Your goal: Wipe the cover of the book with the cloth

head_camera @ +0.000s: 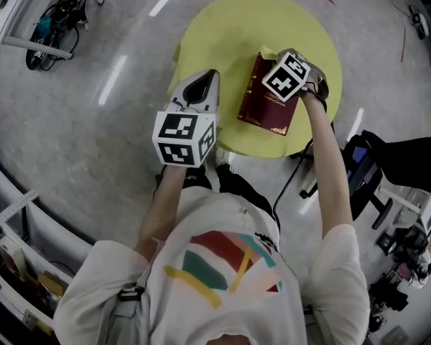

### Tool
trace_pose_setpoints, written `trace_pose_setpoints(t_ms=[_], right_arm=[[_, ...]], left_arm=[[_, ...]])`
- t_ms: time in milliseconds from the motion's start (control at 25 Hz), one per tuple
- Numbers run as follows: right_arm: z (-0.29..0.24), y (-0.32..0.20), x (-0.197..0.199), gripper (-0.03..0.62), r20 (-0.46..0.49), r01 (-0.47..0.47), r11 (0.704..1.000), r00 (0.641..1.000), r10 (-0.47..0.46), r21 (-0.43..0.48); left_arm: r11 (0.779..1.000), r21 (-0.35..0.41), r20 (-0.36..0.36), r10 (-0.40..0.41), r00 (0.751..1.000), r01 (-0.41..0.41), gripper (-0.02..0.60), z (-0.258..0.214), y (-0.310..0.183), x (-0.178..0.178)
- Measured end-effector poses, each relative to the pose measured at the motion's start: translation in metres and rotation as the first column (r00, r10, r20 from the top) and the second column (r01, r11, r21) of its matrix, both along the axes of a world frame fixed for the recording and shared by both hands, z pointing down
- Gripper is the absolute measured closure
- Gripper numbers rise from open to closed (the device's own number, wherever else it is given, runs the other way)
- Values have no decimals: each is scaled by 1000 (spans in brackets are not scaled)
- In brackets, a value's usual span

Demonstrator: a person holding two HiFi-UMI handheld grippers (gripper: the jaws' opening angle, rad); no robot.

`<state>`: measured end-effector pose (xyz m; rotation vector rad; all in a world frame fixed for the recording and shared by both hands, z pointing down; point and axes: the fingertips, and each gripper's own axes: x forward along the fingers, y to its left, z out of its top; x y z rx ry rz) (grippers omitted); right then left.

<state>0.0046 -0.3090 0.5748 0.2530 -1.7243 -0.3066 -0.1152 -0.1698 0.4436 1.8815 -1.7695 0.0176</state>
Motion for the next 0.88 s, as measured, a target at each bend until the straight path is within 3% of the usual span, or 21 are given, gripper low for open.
trace_pose_setpoints(t_ms=[200, 480, 880], right_arm=[[14, -7, 2, 566, -68, 0, 1000, 998, 1, 13], [17, -1, -1, 566, -81, -4, 1000, 997, 4, -2], [19, 48, 10, 566, -84, 8, 999, 996, -12, -48]], left_arm=[[999, -14, 2, -35, 999, 35, 566, 6, 5, -14], [998, -21, 3, -60, 998, 60, 566, 10, 12, -26], [999, 5, -3, -40, 999, 40, 566, -1, 9, -22]])
